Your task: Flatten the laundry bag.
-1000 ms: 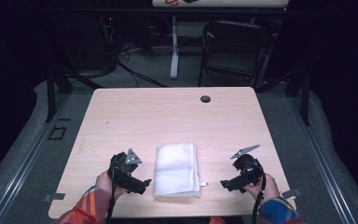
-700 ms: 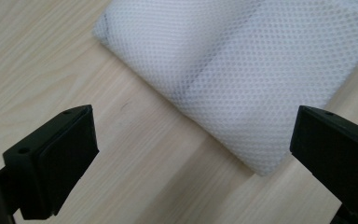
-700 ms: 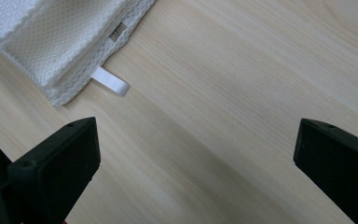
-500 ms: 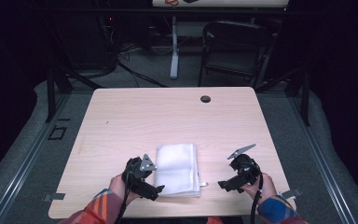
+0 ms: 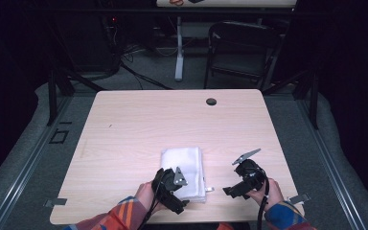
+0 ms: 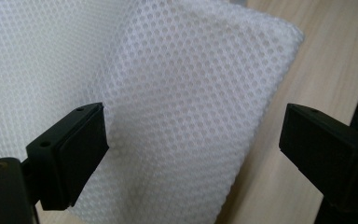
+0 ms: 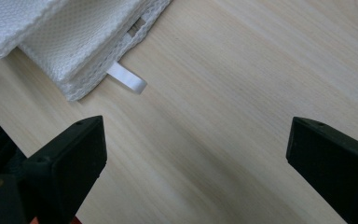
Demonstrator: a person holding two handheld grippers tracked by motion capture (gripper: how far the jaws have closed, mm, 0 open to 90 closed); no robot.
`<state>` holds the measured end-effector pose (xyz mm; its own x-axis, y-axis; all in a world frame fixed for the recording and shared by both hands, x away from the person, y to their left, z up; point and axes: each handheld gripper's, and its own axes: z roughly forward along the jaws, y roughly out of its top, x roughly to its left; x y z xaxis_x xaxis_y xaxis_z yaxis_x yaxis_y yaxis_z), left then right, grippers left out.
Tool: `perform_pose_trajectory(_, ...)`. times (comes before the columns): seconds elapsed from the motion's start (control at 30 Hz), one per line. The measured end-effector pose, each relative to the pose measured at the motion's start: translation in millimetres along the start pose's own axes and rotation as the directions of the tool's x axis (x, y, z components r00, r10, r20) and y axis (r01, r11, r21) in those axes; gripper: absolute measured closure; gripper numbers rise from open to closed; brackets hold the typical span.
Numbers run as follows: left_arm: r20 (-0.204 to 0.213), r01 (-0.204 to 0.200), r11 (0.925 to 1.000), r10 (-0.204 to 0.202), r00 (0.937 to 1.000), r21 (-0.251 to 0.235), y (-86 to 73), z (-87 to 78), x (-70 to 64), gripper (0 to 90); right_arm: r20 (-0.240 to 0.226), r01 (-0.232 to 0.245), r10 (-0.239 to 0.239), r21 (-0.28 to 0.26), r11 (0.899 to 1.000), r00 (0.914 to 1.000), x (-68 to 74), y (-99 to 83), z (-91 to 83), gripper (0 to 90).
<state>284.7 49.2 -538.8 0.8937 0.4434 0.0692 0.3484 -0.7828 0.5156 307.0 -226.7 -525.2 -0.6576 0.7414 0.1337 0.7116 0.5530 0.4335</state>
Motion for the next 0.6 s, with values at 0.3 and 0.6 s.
perform_pose_trajectory(0.3, 0.021, -0.04, 0.9983, 0.039, 0.999, 0.043, 6.2, 17.9, 1.1, 13.3, -0.011, -0.003, 0.003, 0.009, 1.0, 0.9999, 3.0, 1.7, 3.9, 6.6)
perform_pose_trajectory(0.6, 0.029, -0.069, 0.9962, 0.068, 0.9973, 0.052, 5.0, 23.4, 1.8, 24.3, -0.016, 0.015, -0.015, 0.021, 1.0, 0.9998, 7.1, 4.4, 8.0, 8.0)
